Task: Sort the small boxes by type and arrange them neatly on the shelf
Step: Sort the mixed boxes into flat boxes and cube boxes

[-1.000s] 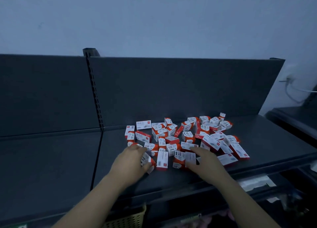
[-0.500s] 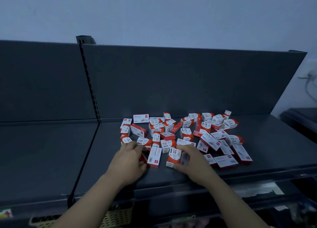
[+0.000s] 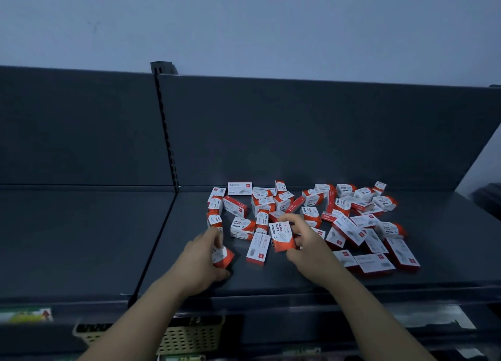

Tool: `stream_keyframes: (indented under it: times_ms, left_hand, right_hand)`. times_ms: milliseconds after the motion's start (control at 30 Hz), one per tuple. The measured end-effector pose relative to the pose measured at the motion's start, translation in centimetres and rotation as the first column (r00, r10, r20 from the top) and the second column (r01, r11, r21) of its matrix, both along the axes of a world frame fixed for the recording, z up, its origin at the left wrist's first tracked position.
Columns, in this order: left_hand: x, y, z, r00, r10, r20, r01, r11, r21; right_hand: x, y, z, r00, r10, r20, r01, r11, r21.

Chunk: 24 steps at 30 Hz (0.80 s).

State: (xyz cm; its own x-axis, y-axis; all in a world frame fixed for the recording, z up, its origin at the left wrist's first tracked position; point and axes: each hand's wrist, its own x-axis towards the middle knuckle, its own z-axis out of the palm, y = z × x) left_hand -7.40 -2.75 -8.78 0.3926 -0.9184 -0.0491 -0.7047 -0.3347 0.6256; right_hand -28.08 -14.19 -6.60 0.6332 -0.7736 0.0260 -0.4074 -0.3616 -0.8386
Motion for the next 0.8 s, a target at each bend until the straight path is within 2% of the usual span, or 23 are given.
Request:
stream_keyframes:
  times_ms: [200,467,667,800]
  left_hand:
    - [2.0,2.5,0.4,0.983,0.098,-0.154,-0.110,0.991,-0.071]
    - [8.9,7.9,0.7,0.955,0.208,-0.214,-0.251,0.947,-0.199]
    - [16.9,11.9,0.8,0.954,0.271,-0.128,-0.295,0.924,-0.245]
    - [22.2,13.9,0.8,0.951,0.289,-0.110,-0.306,0.932,-0.195]
  right_hand:
    - [3.1,0.9,-0.3,0.990,0.039,0.133,-0.062,0.982,0.178]
    - [10.8,4.1,-1.1,0.984,0.144,0.100,-0.154,0.983,0.104]
    - [19.4,7.5,-1.5,0.994,0.108,0.000,-0.108,0.990,0.087]
    - [25.3,10.0,-1.7,0.994,0.102,-0.029,-0.099,0.991,0.093]
